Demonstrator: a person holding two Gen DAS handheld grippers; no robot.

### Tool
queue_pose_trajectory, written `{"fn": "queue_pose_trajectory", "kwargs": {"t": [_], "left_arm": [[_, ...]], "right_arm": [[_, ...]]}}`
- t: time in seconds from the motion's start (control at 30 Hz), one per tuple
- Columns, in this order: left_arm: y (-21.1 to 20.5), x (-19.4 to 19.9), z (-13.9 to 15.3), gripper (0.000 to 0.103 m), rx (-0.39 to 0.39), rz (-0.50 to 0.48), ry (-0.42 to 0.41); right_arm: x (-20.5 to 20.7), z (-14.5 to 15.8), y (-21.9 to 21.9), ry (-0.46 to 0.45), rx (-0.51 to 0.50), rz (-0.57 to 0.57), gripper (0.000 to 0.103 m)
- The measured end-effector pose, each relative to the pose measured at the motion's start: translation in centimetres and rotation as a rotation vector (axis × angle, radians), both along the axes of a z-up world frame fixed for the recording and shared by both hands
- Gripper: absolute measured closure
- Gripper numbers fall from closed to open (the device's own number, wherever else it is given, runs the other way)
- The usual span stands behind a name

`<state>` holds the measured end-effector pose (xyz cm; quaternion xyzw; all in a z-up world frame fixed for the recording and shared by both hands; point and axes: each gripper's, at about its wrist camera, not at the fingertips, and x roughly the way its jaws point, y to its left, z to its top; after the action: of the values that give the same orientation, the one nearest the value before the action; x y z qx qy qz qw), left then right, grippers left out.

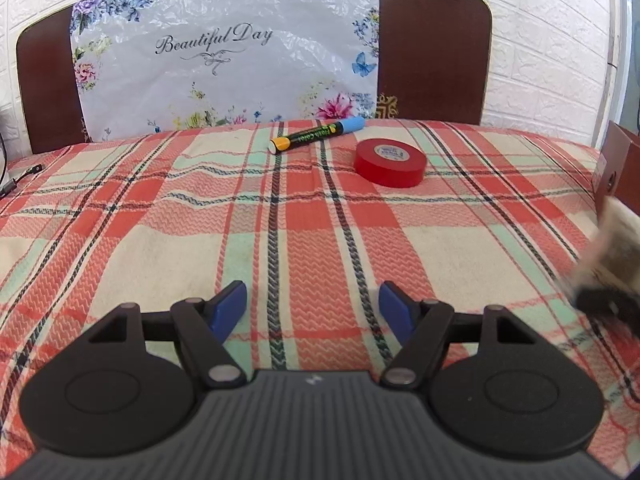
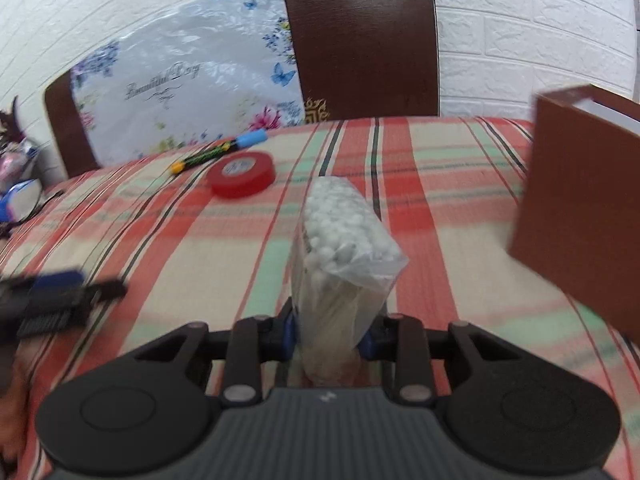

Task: Organize objects
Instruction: 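Grasp the cotton swab bag with the right gripper, then carry the cotton swab bag into the brown box and open the right gripper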

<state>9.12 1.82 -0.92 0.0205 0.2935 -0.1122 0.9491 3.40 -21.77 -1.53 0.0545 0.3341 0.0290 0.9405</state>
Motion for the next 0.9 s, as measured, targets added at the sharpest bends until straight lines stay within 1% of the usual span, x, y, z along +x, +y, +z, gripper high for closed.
{"fn": "queue_pose_trajectory", "kwargs": {"t": [0.03,0.07,0.13,0.17,0.23,0.33,0.4,0.47,0.5,0.53,0.57,0.6,0.63,0.7,0.77,0.8,0.87,0.9], "left_arm": [[-0.1,-0.4,0.4,0.029,-0.048,-0.022,0.028],[-0.2,-1.0,1.0,0.03,-0.114,-0.063,0.061],[-1.2,-2.1,1.9,0.03,-0.251,-0.18,0.136],[-2.2,-2.7,2.4,0.03,-0.294,-0.246,0.153],[-4.7,-4.2,3.5,0.03,-0.314,-0.388,0.147],[-8.2,-5.8,4.5,0.028,-0.317,-0.589,0.155],[-10.3,-6.3,4.5,0.028,-0.291,-0.662,0.172],[-12.1,-6.4,4.0,0.028,-0.242,-0.672,0.184],[-12.7,-6.2,3.7,0.028,-0.228,-0.67,0.2],[-13.2,-5.9,3.4,0.028,-0.227,-0.67,0.223],[-13.4,-5.4,3.0,0.028,-0.232,-0.67,0.25],[-13.8,-5.1,2.8,0.028,-0.235,-0.668,0.274],[-14.1,-4.8,2.6,0.028,-0.232,-0.665,0.295],[-14.6,-4.3,2.2,0.029,-0.216,-0.66,0.321],[-15.2,-3.8,1.9,0.032,-0.208,-0.656,0.349],[-15.5,-3.7,1.7,0.036,-0.211,-0.658,0.368],[-16.0,-3.4,1.4,0.053,-0.227,-0.674,0.409],[-16.1,-3.4,1.3,0.056,-0.24,-0.678,0.42]], "right_arm": [[-1.7,0.1,-0.2,-0.001,-0.004,0.005,0.075],[-3.3,0.1,-0.4,-0.004,-0.01,0.01,0.075],[-6.2,0.3,-0.8,-0.011,-0.01,0.009,0.075],[-7.2,0.3,-1.0,-0.01,0.003,0.008,0.075],[-8.5,0.6,-1.7,0.002,0.069,0.018,0.075],[-8.9,0.9,-3.1,0.024,0.185,0.048,0.075],[-8.9,0.9,-3.9,0.047,0.22,0.059,0.073],[-9.5,0.7,-4.4,0.033,0.193,0.031,0.058],[-10.0,0.9,-4.6,0.01,0.148,0.004,0.035],[-10.5,1.0,-4.6,-0.014,0.085,-0.026,0.017],[-10.9,1.2,-4.5,-0.037,0.022,-0.053,0.011],[-11.4,1.3,-4.6,-0.066,-0.033,-0.068,0.009],[-11.7,1.2,-4.6,-0.081,-0.065,-0.064,0.009],[-12.0,1.1,-4.5,-0.089,-0.083,-0.047,0.007],[-12.0,0.8,-4.4,-0.089,-0.094,-0.028,0.006],[-11.7,0.5,-4.3,-0.084,-0.109,-0.022,0.006],[-11.0,0.3,-4.2,-0.068,-0.126,-0.026,0.011],[-10.6,0.2,-4.3,-0.056,-0.118,-0.022,0.02]]}}
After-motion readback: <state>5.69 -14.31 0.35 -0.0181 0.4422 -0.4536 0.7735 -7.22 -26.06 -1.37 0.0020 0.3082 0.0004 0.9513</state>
